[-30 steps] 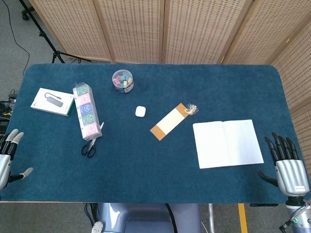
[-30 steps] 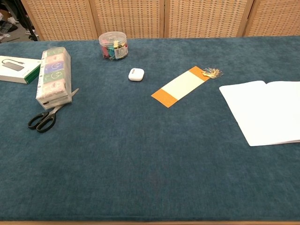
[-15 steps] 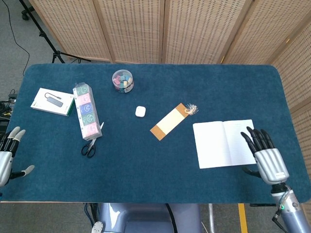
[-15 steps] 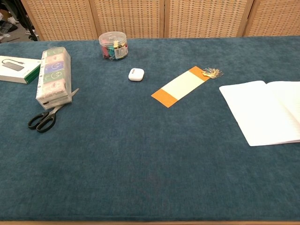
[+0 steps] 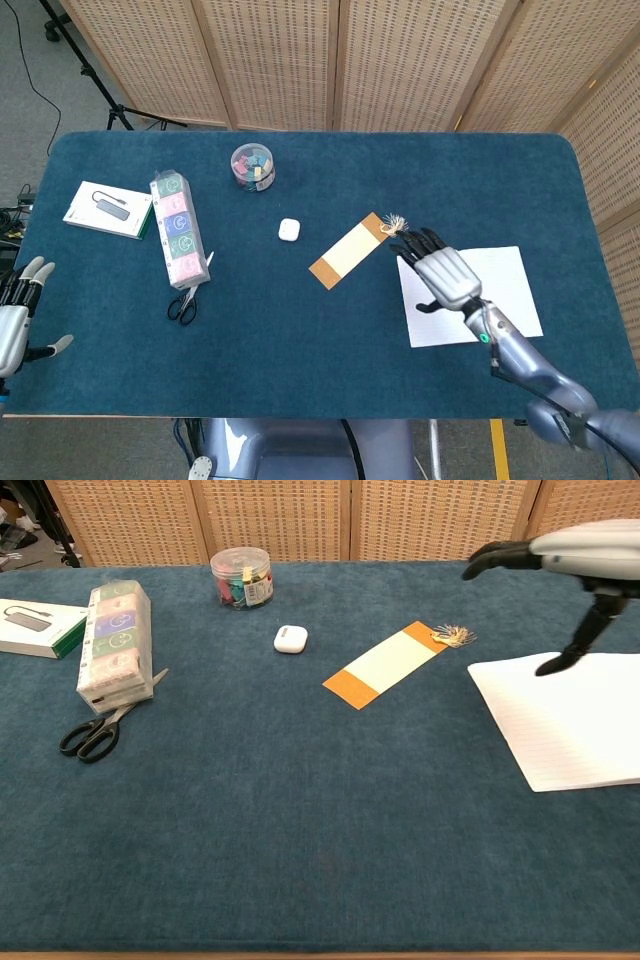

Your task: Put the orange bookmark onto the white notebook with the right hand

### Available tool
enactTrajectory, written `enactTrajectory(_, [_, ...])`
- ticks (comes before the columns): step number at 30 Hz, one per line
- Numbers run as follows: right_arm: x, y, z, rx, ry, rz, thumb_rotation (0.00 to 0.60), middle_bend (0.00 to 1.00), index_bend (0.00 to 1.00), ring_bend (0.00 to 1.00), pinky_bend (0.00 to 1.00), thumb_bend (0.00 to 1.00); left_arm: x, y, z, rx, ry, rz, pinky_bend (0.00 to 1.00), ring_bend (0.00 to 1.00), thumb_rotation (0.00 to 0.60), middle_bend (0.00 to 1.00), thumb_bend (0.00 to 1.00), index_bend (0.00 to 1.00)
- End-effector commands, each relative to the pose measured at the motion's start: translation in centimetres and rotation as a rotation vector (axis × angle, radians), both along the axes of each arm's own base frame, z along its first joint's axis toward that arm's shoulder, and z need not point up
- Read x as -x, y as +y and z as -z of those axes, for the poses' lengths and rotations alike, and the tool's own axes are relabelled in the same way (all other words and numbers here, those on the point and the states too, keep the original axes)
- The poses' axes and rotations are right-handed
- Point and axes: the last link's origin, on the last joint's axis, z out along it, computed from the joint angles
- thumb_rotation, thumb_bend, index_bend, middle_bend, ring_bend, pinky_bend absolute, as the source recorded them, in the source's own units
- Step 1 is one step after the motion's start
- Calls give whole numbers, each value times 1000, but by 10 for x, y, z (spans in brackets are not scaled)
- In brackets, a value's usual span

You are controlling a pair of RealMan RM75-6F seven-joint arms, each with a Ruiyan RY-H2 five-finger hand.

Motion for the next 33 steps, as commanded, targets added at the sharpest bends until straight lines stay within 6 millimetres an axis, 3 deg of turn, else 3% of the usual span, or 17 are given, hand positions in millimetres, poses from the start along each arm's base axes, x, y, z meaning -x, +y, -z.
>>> enactTrajectory(1, [-28, -38, 28, -19, 73, -33, 600, 0, 113, 0, 0, 0, 2, 1, 1, -1, 5, -8, 0, 0, 600, 0, 0, 0])
enactTrajectory(5, [-49, -72, 53, -8, 169, -67, 600, 0, 125, 0, 0, 0, 6, 0, 2, -10, 7, -32, 0, 0, 600, 0, 0, 0])
enactTrajectory(18, [-63, -107, 103, -53, 287, -33, 600, 0, 161, 0, 0, 0, 9, 9, 10, -2, 24, -63, 0, 0, 600, 0, 0, 0])
enactTrajectory(33, [-56, -112, 120, -76, 307, -9, 600, 0, 221, 0, 0, 1, 11, 14, 15, 26, 15, -76, 0, 0, 600, 0, 0, 0])
